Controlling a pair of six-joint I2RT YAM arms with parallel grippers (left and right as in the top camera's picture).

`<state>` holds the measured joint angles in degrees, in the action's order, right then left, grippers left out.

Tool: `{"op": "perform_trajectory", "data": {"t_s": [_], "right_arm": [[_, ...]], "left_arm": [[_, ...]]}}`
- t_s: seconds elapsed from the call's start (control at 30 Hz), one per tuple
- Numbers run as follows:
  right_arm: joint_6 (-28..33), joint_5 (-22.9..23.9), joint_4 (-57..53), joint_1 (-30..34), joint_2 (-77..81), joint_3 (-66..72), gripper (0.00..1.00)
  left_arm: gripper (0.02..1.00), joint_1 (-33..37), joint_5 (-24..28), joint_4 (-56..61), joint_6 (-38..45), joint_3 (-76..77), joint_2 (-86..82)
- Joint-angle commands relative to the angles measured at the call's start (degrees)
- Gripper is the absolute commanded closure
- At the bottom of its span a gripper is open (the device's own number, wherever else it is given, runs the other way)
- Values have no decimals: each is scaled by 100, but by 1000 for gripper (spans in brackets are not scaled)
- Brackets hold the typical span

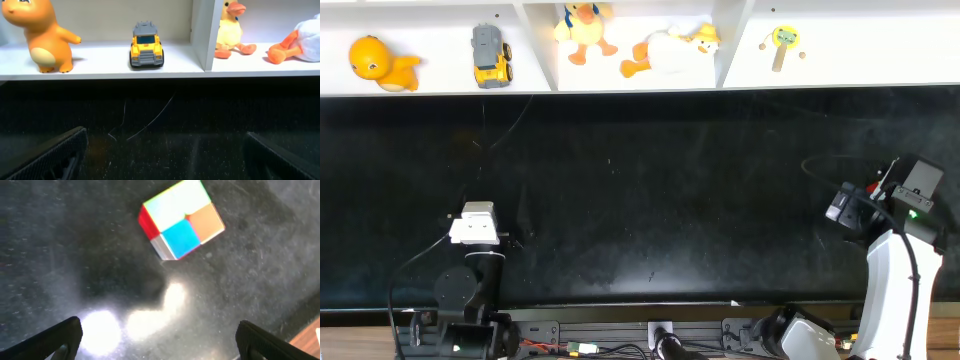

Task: Store Toys

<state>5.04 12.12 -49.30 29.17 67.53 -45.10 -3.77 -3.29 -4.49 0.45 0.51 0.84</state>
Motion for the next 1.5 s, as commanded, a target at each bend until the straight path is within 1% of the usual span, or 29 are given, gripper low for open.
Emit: {"op": "perform_trajectory", "data": {"t_s": [0.03, 0.13, 0.17, 0.23, 0.27, 0.37, 0.4, 0.43, 0.5, 0.53, 0.57, 0.7, 0.77, 0.87, 0.93, 1.03, 1.17, 1.3, 1.43, 1.5], "right_arm": [[142, -896, 4, 11, 164, -151, 5], [142, -1322, -9, 9, 282, -151, 5], [157, -1355, 26, 11, 315, -151, 5], [459, -1355, 229, 11, 350, -151, 7], [756, -1266, 374, 17, 363, -151, 1], [1095, -1012, 415, 35, 354, -164, 3], [1318, -962, 297, 70, 339, -175, 5], [1665, -1054, 234, 129, 328, -175, 5], [2516, -1410, 66, 310, 297, -179, 3], [2999, -1644, 2, 479, 273, -179, 3], [3307, -1788, -20, 654, 236, -179, 3], [4194, -2299, -42, 1696, 48, -315, 3], [4819, -2522, -192, 2256, 24, -474, 3], [5617, -2719, -273, 2887, 70, -625, 3], [5925, -2778, -127, 3171, 138, -649, 5], [6017, -2894, 291, 3388, 332, -649, 3], [6063, -3064, 686, 3364, 758, -678, 5], [6081, -3488, 739, 3276, 1211, -852, 5], [5770, -3965, 730, 3176, 1626, -1093, 7], [5672, -4087, 726, 3073, 1784, -1132, 5]], "left_arm": [[20, -7, -66, -13, 109, -7, -68], [23, -7, -66, -13, 109, -7, -68], [20, -7, -66, -13, 109, -7, -68], [20, -7, -66, -13, 109, -7, -68], [20, -7, -66, -13, 109, -7, -68], [20, -7, -66, -13, 109, -7, -68], [20, -7, -66, -13, 109, -7, -68], [20, -7, -66, -13, 109, -7, -68], [20, -7, -66, -13, 109, -7, -68], [20, -7, -66, -13, 109, -7, -68], [20, -7, -66, -13, 109, -7, -68], [20, -7, -66, -13, 109, -7, -68], [20, -7, -66, -13, 109, -7, -68], [20, -7, -66, -13, 109, -7, -68], [20, -7, -66, -13, 107, -7, -68], [20, -7, -66, -13, 109, -7, -68], [20, -7, -66, -13, 109, -7, -68], [20, -7, -66, -13, 109, -7, -68], [20, -7, -66, -13, 109, -7, -68], [20, -7, -66, -13, 109, -7, -68]]}}
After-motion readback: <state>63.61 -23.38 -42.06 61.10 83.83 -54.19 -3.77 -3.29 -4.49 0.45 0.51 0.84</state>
